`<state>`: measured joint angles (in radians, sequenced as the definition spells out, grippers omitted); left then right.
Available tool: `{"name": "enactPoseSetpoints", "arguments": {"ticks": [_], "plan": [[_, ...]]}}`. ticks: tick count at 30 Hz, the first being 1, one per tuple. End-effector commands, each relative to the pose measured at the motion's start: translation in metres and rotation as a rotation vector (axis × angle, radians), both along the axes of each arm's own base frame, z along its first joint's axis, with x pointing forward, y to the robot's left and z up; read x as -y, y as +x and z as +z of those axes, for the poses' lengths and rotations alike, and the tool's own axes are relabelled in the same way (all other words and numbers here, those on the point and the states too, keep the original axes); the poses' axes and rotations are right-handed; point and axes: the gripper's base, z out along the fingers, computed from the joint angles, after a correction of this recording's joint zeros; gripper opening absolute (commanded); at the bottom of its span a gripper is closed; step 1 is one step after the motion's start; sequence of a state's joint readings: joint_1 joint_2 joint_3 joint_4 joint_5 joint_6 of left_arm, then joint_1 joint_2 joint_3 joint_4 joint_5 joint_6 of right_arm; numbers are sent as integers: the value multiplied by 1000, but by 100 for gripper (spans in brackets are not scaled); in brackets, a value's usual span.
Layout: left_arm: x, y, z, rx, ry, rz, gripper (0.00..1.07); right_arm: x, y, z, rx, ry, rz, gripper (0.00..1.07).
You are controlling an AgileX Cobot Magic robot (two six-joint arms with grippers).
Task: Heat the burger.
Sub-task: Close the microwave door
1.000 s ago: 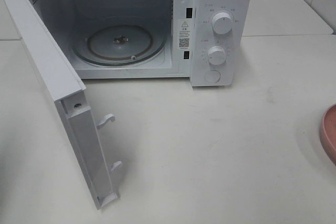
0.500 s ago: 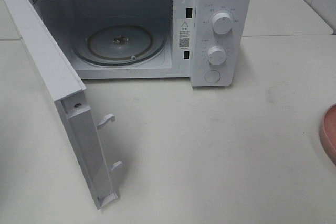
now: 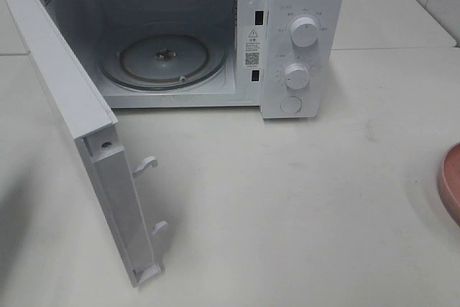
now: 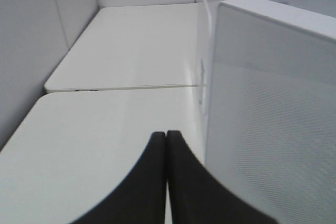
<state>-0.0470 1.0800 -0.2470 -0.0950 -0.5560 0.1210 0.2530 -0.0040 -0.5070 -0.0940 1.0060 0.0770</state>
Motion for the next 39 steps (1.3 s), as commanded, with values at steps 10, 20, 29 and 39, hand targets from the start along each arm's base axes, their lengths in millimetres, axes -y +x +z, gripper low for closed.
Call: {"name": "enactPoseSetpoints", "arguments": {"ticks": [10,20,29,39], "plan": [[31,24,-29,23,-29,-270,0,1,-4,-1,39,0,-2,75],[60,31,-52,31,-79,-368,0,1,-4,-1,39,0,-2,75],[83,32,-67,64,-111,-359,0,1,-4,-1,39,0,-2,75],[117,45,-74,72,-144,-376,0,1,-4,-1,39,0,-2,75]]}}
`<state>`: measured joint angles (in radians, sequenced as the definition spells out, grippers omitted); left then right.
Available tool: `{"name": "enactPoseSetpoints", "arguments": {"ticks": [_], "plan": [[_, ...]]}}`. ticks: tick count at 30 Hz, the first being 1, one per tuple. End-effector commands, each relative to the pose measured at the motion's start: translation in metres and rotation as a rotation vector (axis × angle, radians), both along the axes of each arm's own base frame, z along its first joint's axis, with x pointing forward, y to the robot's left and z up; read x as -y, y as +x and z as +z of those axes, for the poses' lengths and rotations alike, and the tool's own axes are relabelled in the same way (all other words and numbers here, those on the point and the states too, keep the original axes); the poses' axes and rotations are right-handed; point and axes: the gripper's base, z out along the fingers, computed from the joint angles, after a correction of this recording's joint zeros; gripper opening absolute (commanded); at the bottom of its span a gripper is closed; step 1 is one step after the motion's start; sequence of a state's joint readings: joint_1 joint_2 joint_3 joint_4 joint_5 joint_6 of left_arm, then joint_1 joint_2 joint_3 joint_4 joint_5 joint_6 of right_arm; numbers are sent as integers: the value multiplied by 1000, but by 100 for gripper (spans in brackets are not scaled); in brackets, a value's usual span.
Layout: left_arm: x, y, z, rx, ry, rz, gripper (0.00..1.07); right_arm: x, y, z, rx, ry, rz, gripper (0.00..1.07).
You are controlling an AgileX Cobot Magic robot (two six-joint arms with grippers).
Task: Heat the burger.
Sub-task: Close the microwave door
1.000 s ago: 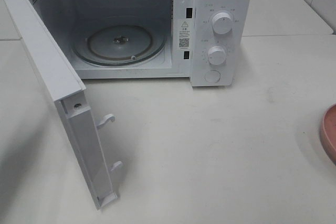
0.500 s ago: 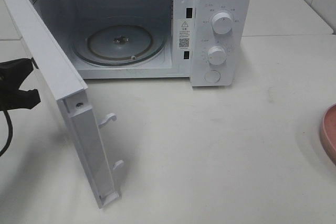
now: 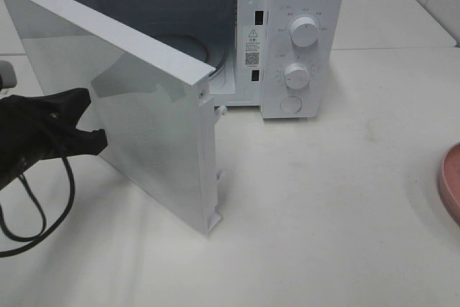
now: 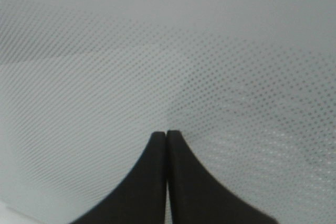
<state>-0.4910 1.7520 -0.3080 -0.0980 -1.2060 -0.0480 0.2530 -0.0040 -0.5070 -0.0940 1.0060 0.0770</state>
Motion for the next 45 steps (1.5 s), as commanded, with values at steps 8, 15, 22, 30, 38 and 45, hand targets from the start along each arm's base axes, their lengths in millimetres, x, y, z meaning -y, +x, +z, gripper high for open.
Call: {"name": "enactPoseSetpoints", "arguments": {"ticks": [8,15,22,30,38,45], "plan": [[37,28,6,36,-49,-6,0,1,-4,-1,39,0,-2,75],[65,53,19,48,-33,7,0,1,-4,-1,39,0,-2,75],[91,72,29,39,-20,22,0,1,-4,-1,39,0,-2,75],[105,91,33,18,-27,84,0,1,-4,-1,39,1,-2,75],[116,107,29,4,-6,92,0,1,-4,-1,39,1,-2,75],[119,124,28,-8,-23,115,0,1,-4,-1,39,1,-2,75]]}}
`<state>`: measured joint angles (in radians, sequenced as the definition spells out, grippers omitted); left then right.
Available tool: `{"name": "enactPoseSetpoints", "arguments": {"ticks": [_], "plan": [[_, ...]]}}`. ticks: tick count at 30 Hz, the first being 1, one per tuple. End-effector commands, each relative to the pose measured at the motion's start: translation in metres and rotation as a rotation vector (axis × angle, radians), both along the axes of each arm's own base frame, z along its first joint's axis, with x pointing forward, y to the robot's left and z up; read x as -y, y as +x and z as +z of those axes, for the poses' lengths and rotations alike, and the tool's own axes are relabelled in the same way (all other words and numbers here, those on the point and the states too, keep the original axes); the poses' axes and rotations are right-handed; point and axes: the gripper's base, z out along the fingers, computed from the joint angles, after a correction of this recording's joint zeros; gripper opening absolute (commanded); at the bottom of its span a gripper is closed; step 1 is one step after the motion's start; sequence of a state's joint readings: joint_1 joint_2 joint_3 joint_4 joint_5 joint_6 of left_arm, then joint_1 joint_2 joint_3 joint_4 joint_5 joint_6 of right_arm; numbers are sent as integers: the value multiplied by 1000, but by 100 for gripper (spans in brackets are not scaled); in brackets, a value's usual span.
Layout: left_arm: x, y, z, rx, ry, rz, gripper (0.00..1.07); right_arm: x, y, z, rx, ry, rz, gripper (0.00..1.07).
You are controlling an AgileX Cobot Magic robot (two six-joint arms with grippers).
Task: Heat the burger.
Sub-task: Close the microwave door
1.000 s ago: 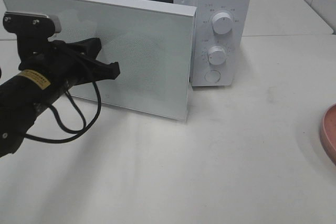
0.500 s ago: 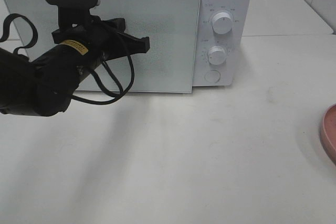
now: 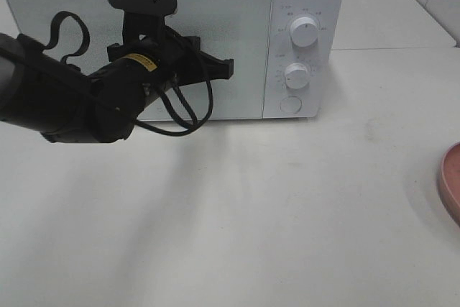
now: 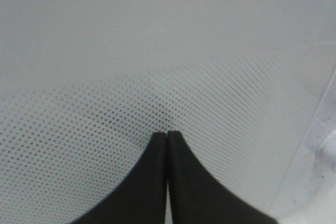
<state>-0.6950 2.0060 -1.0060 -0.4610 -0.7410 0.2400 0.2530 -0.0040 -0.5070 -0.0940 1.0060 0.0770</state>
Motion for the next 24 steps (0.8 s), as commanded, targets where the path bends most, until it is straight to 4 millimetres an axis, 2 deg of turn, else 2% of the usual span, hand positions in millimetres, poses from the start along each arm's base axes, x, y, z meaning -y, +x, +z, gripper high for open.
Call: {"name": "enactPoseSetpoints", "arguments": {"ticks": [1,7,9,11,12,14,17,19,20,22,23,24], "plan": [[-11,22,11,45,-73,108,0,1,-4,-1,39,1,-2,75],[-11,24,11,22,-61,96,0,1,-4,-1,39,1,-2,75],[-9,18,8,-3,-44,72,0,1,-4,-1,39,1,-2,75],[-7,5,4,-46,-20,42,0,1,-4,-1,39,1,-2,75],[-7,5,4,-46,-20,42,0,1,-4,-1,39,1,-2,75],[-10,-17,1,-80,8,12,0,1,-4,-1,39,1,-2,75],[-12,-22,1,-91,12,7,0,1,-4,-1,39,1,-2,75],[-19,-37,-1,-178,31,-8,0,1,-4,-1,39,1,-2,75],[-19,-37,-1,-178,31,-8,0,1,-4,-1,39,1,-2,75],[-24,-50,-1,-302,47,-38,15,1,-4,-1,39,1,-2,75],[-24,-50,-1,-302,47,-38,15,1,-4,-1,39,1,-2,75],[-25,-58,3,-384,61,-75,37,1,-4,-1,39,1,-2,75]]}}
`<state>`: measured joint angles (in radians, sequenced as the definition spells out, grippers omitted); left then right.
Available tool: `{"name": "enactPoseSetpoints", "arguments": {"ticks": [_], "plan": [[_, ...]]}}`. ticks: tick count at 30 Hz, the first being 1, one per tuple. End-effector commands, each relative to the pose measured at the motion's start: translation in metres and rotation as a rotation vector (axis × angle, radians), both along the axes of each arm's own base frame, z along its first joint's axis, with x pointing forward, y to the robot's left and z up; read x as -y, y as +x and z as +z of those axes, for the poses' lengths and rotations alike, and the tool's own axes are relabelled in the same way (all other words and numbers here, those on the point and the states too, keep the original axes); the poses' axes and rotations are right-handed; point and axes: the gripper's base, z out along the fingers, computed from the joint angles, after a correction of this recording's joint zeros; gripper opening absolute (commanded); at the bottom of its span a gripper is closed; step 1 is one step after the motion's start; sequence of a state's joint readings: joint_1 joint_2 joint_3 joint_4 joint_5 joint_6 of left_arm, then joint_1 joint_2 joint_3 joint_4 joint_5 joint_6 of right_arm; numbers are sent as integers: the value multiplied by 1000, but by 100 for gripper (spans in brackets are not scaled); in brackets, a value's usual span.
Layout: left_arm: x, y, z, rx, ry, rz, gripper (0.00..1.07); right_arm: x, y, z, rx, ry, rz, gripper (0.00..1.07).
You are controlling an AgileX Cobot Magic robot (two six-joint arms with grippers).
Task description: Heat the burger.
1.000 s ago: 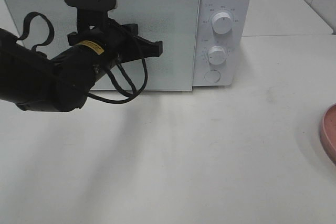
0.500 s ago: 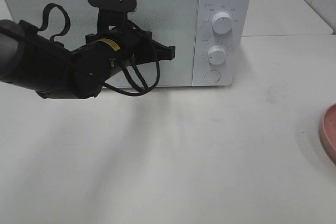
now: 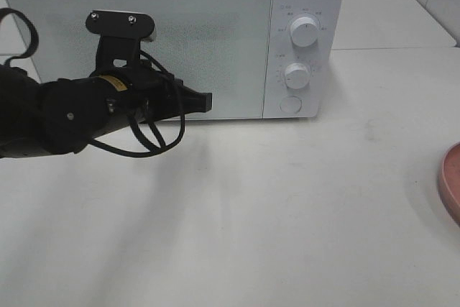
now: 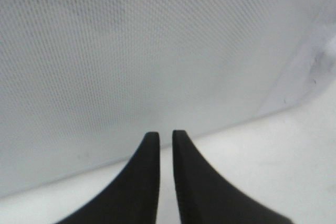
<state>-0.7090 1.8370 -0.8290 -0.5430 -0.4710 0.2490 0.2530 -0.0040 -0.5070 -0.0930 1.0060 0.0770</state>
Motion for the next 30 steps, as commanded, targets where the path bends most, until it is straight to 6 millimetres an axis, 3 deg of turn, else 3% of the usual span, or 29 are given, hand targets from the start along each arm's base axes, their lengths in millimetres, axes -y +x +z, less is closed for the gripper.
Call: {"name": "enactPoseSetpoints", "arguments": {"ticks": [1,2,4,5,6,10,21,30], "plan": [[0,-20,8,-185,19,-84,61,1,-4,-1,39,0,-2,75],[0,-20,8,-185,19,-84,61,1,-4,-1,39,0,-2,75],[-1,-33,10,-315,43,-148,94,1,-4,-1,39,0,-2,75],[-1,-33,10,-315,43,-148,94,1,-4,-1,39,0,-2,75],[-1,-38,11,-353,50,-170,101,1,-4,-1,39,0,-2,75],[-4,-55,19,-483,89,-258,102,1,-4,-1,39,0,-2,75],[-14,-74,36,-578,154,-322,101,1,-4,-1,39,0,-2,75],[-55,-92,61,-665,397,-146,100,1,-4,-1,39,0,-2,75]]}}
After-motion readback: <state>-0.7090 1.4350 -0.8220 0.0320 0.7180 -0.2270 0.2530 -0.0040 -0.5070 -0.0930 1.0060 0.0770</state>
